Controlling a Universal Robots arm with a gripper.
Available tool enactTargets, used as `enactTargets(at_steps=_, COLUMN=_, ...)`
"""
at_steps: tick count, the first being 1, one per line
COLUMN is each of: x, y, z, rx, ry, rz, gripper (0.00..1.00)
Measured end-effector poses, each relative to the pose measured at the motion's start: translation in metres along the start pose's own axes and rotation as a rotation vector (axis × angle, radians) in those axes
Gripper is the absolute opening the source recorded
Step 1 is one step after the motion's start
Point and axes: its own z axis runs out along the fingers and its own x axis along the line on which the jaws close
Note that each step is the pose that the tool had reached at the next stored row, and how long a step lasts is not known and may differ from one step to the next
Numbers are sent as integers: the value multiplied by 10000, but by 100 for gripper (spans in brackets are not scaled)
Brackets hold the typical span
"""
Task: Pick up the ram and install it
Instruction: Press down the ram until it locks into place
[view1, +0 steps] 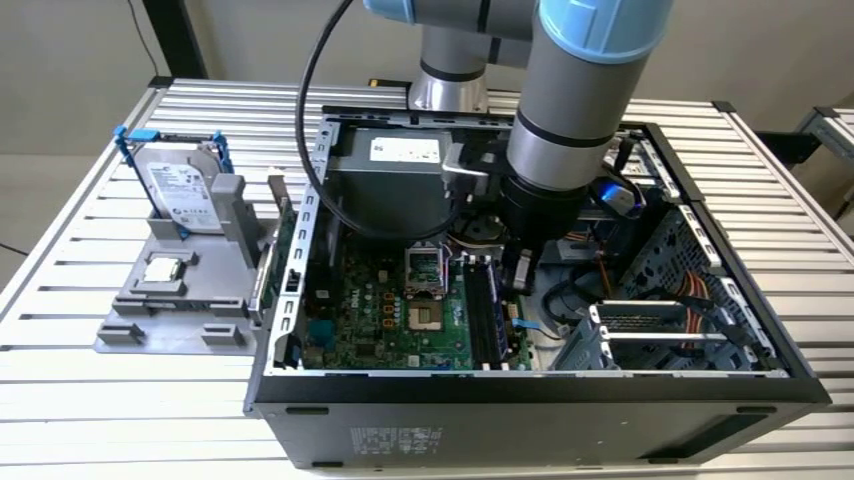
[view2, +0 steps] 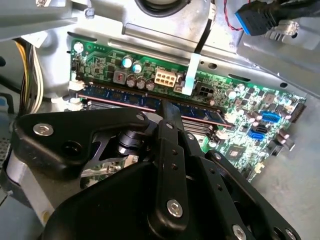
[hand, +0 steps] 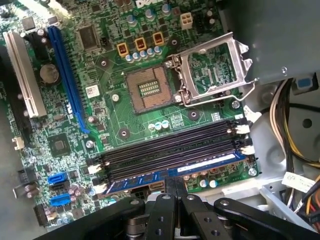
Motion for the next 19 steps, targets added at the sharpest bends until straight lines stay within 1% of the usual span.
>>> enactTargets(at_steps=19, x=2, y=26, z=25, rx=72, ry=-25, rz=-1545, gripper=0)
